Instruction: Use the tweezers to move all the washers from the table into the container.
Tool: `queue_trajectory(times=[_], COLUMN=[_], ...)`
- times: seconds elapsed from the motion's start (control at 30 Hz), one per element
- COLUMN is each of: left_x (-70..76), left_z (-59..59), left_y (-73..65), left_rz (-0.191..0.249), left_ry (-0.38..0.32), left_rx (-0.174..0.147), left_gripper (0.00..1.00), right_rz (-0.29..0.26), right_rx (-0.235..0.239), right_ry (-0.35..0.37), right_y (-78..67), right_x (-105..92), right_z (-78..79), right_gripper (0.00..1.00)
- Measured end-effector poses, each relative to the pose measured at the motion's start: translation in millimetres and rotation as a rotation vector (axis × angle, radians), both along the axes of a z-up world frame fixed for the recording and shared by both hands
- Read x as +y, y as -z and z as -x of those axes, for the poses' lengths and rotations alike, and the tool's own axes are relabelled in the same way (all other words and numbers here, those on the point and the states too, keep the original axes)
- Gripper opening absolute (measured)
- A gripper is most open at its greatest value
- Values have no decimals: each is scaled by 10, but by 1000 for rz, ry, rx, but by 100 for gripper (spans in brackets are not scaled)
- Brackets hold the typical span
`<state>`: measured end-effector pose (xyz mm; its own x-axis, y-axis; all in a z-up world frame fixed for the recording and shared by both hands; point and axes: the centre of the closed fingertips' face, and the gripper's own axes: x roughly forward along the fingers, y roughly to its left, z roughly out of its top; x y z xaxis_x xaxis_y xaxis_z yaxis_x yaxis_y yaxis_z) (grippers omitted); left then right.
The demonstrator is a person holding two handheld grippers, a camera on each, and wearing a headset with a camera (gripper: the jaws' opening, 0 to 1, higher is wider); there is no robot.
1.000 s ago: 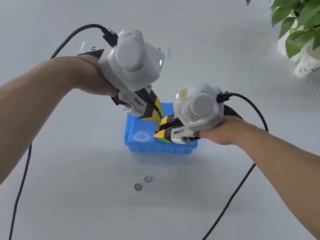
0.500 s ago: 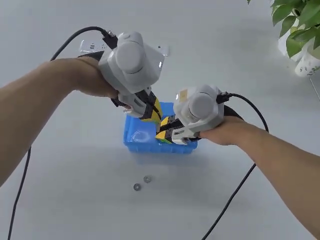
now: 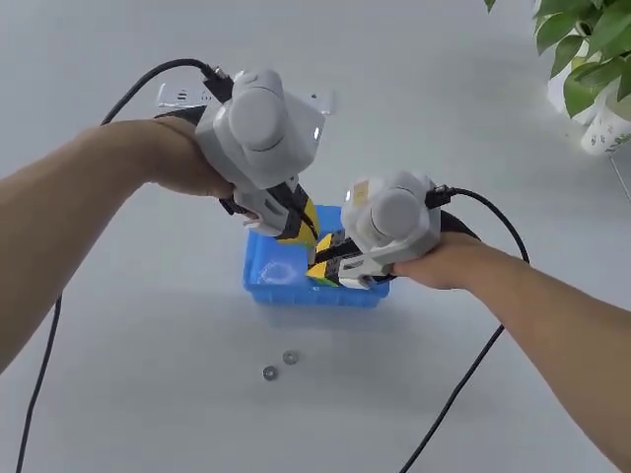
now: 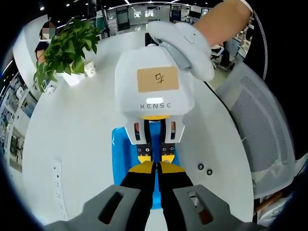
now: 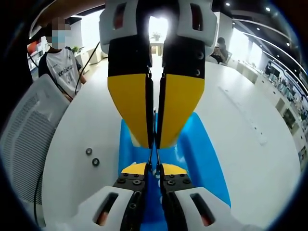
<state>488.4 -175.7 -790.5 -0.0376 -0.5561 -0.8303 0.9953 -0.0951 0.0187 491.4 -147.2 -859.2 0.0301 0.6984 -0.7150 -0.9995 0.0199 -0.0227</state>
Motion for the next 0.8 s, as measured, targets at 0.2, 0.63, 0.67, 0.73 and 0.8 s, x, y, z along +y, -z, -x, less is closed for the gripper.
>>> queue_trajectory(times=[0.2,0.63,0.67,0.73,0.8], left_x=[3,10,11,13,14], left_z=[8,34,35,39,44], left_y=[-39,-171,-179,-205,-229], left_rz=[2,2,1,2,4], left_ry=[0,0,0,-1,-2], left_rx=[-2,-18,-20,-25,-28], left_gripper=[5,5,5,5,5], right_rz=[-8,-19,-20,-22,-22], right_rx=[-9,-37,-40,-44,-48], right_ry=[2,7,8,10,10], right_y=[-42,-178,-187,-216,-237], right_x=[0,-3,-5,-6,-5], right_z=[3,12,8,7,9], right_gripper=[11,11,11,11,11])
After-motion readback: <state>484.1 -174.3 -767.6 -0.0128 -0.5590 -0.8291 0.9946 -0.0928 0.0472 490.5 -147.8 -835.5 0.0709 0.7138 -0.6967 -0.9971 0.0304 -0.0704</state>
